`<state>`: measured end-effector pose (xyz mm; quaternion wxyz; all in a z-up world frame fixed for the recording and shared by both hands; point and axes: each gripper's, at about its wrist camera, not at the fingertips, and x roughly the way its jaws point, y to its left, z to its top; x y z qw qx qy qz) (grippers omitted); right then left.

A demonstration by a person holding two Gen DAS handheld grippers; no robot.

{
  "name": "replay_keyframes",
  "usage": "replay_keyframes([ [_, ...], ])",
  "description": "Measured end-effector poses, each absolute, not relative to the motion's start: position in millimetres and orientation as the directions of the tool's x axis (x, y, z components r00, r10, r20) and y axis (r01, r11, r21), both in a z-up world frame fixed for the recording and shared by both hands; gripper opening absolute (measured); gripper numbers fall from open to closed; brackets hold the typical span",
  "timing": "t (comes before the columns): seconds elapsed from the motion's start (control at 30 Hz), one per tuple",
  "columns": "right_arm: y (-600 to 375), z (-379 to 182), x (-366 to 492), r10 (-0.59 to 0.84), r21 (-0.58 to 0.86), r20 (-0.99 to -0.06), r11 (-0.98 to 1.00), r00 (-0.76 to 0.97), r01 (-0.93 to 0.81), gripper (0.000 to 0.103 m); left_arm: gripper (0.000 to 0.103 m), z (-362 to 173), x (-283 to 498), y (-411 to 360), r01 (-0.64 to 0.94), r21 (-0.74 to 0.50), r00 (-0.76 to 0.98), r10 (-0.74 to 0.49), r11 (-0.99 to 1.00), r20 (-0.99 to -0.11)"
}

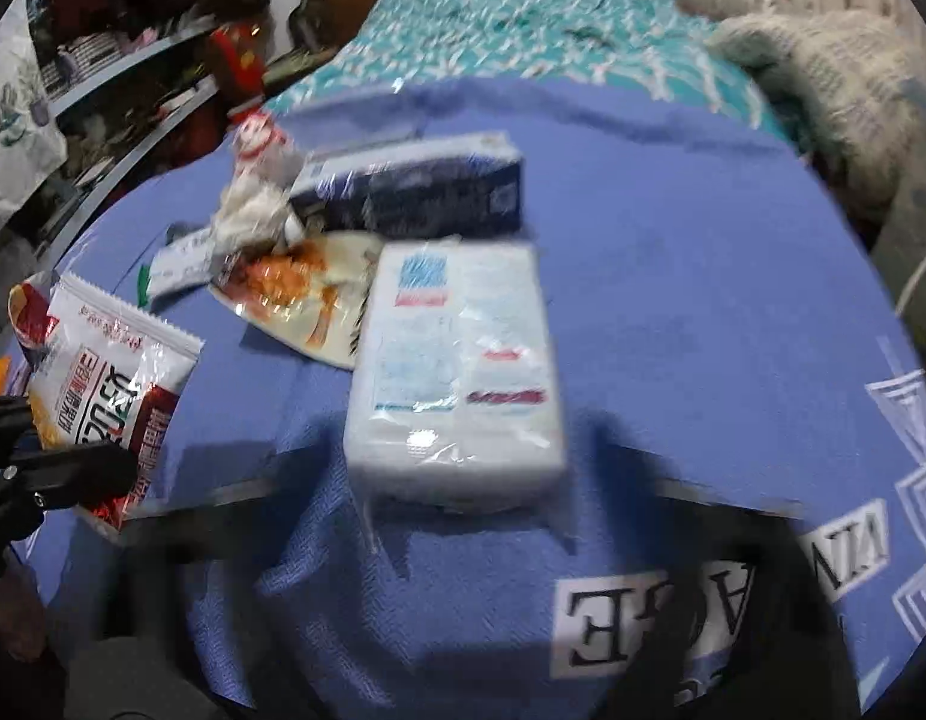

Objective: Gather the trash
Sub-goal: 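Carry both items over the beige bin and open both tools to drop them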

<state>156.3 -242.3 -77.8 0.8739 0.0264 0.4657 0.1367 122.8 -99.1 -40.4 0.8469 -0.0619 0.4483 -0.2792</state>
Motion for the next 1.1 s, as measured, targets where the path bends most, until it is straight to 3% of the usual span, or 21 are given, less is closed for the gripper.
replay_keyframes([
  [0.13, -270, -66, 134, 0.305, 0.238, -0.759, 0.952, 0.575, -0.191, 0.060, 0.010, -38, 121, -115, 0.447, -0.357, 0.423, -0.545, 0.820, -0.724],
  [0.37, -353, -46, 69, 0.164, 0.192, -0.725, 0.981, 0.669, -0.033, 0.060, 0.010, -41, 115, -199, 0.590, -0.362, 0.306, -0.615, 0.722, -0.727],
  [0.67, -507, -50, -4, -0.053, 0.248, -0.692, 0.919, 0.720, 0.306, 0.060, 0.010, -24, 119, -373, 0.775, -0.377, 0.081, -0.672, 0.507, -0.736],
  [0.9, -606, -63, -15, -0.148, 0.288, -0.707, 0.833, 0.692, 0.472, 0.061, 0.011, -27, 139, -506, 0.826, -0.337, 0.041, -0.644, 0.452, -0.764],
  [0.97, -618, -67, -6, -0.152, 0.281, -0.717, 0.830, 0.680, 0.482, 0.064, 0.021, -34, 149, -529, 0.823, -0.332, 0.040, -0.629, 0.462, -0.776],
  [1.0, -620, -69, 2, -0.151, 0.280, -0.721, 0.830, 0.676, 0.483, 0.066, 0.044, -40, 156, -541, 0.813, -0.336, 0.035, -0.616, 0.475, -0.787],
  [1.03, -625, -71, 8, -0.150, 0.276, -0.725, 0.831, 0.672, 0.483, 0.079, 0.079, -44, 162, -548, 0.803, -0.336, 0.034, -0.600, 0.493, -0.799],
  [1.07, -625, -73, 15, -0.155, 0.267, -0.729, 0.832, 0.667, 0.486, 0.085, 0.089, -49, 170, -552, 0.777, -0.321, 0.065, -0.576, 0.542, -0.815],
  [1.1, -625, -74, 17, -0.167, 0.260, -0.724, 0.832, 0.669, 0.489, 0.085, 0.089, -49, 175, -551, 0.762, -0.326, 0.082, -0.583, 0.559, -0.809],
])
